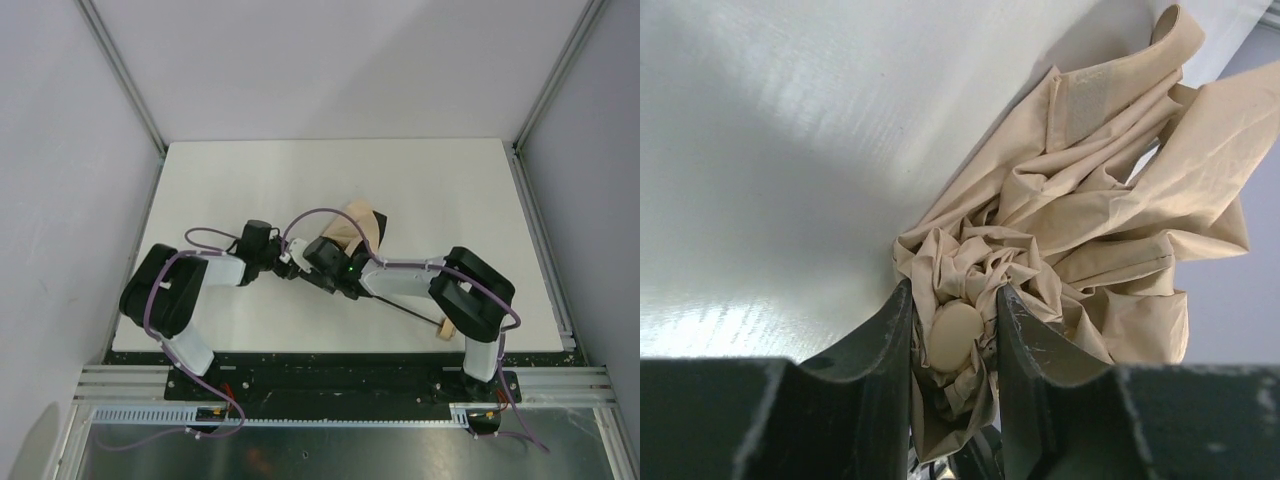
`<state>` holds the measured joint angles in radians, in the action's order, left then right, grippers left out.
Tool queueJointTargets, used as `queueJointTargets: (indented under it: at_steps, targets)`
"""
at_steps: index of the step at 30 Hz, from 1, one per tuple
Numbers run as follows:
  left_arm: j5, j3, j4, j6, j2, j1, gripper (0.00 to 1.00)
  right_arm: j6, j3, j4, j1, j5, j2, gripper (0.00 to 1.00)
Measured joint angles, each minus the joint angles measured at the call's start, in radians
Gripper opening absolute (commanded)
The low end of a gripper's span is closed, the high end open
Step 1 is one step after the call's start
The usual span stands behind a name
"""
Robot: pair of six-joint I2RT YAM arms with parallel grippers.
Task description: Put away the umbrella
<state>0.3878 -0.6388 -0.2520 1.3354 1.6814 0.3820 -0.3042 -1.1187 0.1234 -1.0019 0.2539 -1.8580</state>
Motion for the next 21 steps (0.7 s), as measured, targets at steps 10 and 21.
queueJointTargets:
  at_steps: [10,21]
  targets:
    - [-0.026,-0.032,0.074,-0.018,0.001,-0.041,0.12,0.073,-0.089,0.029,0.092,-0.251,-0.074,0.00]
    - [-0.029,-0.003,0.192,-0.169,-0.172,-0.176,0.94,0.208,-0.142,-0.029,0.216,-0.658,-0.175,0.00]
